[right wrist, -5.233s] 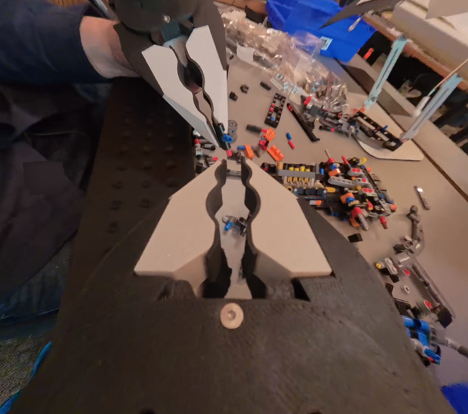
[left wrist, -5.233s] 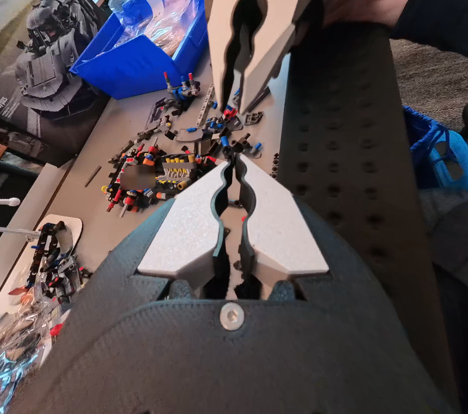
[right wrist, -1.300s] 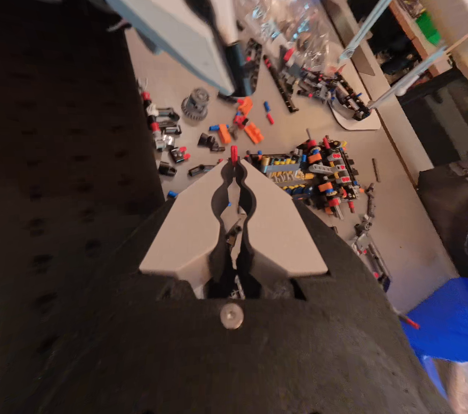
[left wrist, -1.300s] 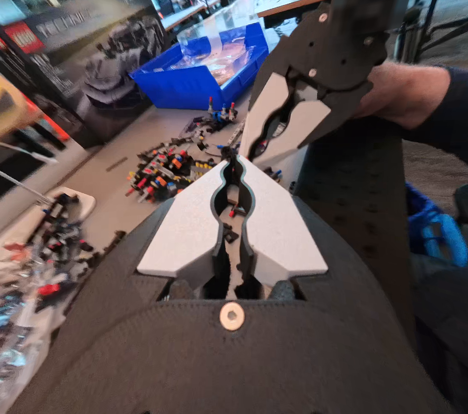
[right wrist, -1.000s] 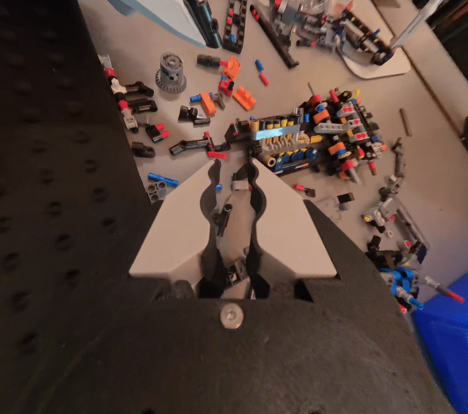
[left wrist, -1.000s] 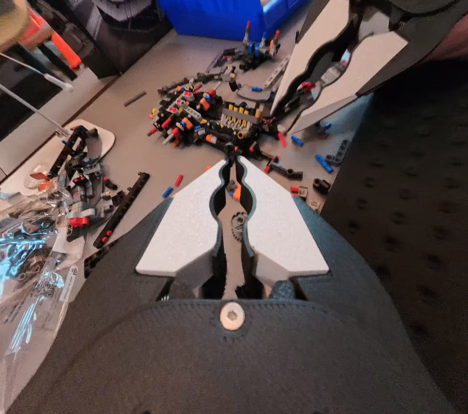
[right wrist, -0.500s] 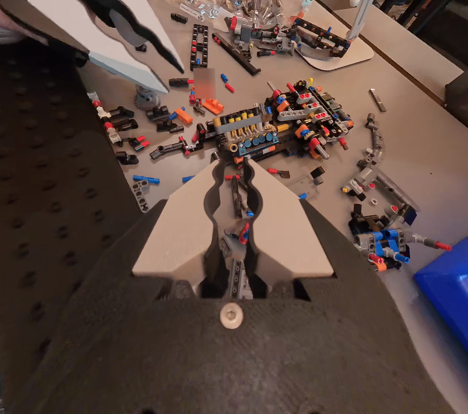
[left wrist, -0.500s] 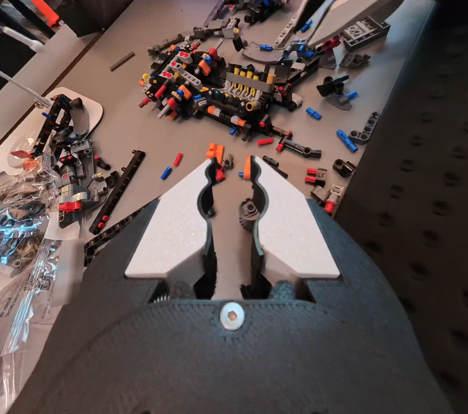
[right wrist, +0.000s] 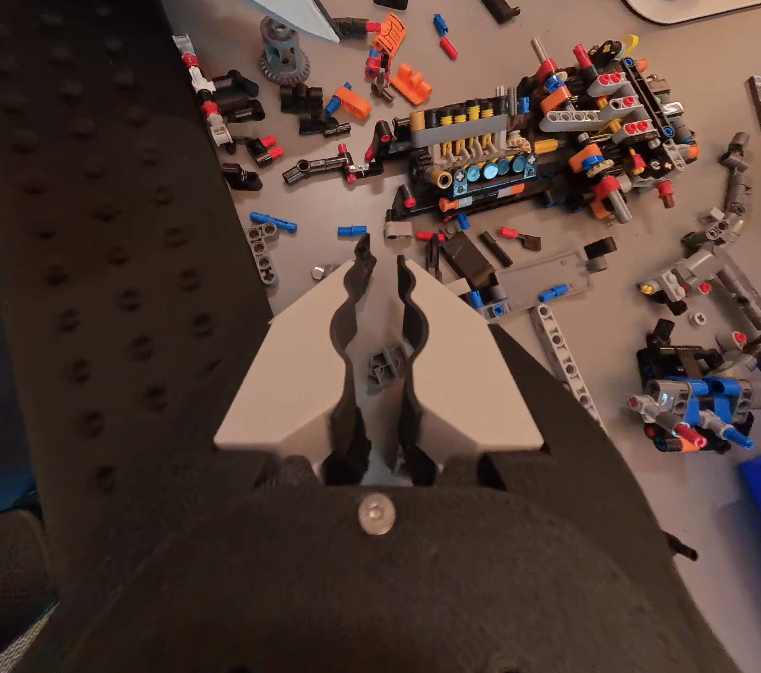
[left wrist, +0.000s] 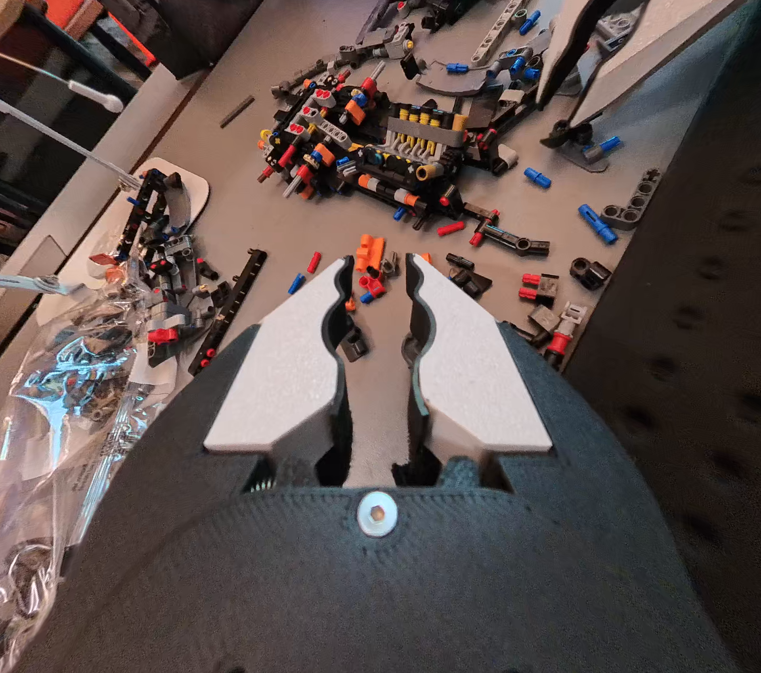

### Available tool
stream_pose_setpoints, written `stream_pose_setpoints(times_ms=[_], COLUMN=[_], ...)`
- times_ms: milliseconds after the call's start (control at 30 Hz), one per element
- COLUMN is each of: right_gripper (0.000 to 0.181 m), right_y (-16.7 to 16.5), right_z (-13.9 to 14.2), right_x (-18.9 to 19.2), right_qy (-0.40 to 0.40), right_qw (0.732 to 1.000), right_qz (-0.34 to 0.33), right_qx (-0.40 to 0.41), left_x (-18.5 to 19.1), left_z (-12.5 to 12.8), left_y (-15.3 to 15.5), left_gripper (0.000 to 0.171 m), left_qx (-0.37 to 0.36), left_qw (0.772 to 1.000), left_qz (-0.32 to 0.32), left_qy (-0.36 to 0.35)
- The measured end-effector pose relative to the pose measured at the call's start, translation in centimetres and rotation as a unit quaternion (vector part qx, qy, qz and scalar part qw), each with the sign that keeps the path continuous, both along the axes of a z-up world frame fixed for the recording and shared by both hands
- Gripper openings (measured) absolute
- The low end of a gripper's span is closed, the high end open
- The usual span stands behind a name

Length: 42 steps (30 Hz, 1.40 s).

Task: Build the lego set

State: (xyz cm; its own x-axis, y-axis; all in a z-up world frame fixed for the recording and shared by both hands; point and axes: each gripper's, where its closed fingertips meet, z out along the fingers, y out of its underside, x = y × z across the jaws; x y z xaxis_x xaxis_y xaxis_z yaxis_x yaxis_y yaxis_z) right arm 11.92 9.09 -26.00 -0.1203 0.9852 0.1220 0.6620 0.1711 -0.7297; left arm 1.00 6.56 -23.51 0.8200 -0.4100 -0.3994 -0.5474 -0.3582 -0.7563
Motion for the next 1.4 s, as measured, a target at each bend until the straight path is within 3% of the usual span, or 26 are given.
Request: stream_pose_setpoints(times_ms=[333,467,667,867,1067,1267,1400], right_gripper=[0.019,0.000,0.000,0.033,0.018,0.013,0.013], right_y=[-0.6,-0.6,0.1,1.0,1.6,1.0,0.2], right_z=[-0.3,-0.2,1.3,-0.4,-1.6,-0.4,1.5], right_x=[-0.4,-0.8,-0.7,1.0,1.8,1.0,0.0], right_qy=[-0.013,-0.013,0.030,-0.023,-0.057,-0.031,0.015], right_qw=[1.000,1.000,0.999,0.999,0.997,0.998,0.996], right_qz=[0.002,-0.002,-0.024,-0.038,-0.044,-0.020,0.007], right_qx=[-0.012,0.000,-0.029,-0.024,-0.003,0.043,0.086], left_x=[0.7,0.9,1.0,1.1,1.1,1.5,4.3], left_z=[0.2,0.0,0.0,-0.1,-0.2,0.0,1.4], left_y=[0.0,0.0,0.0,0.0,0.0,-0.1,-0.6], left_gripper=[0.022,0.022,0.022,0.021,0.021,0.022,0.024], left_qx=[0.009,0.007,0.008,0.007,0.006,0.011,0.041], left_qw=[1.000,1.000,1.000,1.000,0.999,0.999,0.996], left_qz=[-0.009,-0.013,-0.014,-0.016,-0.016,-0.025,-0.079], left_qy=[0.008,0.021,0.024,0.024,0.028,0.028,-0.007])
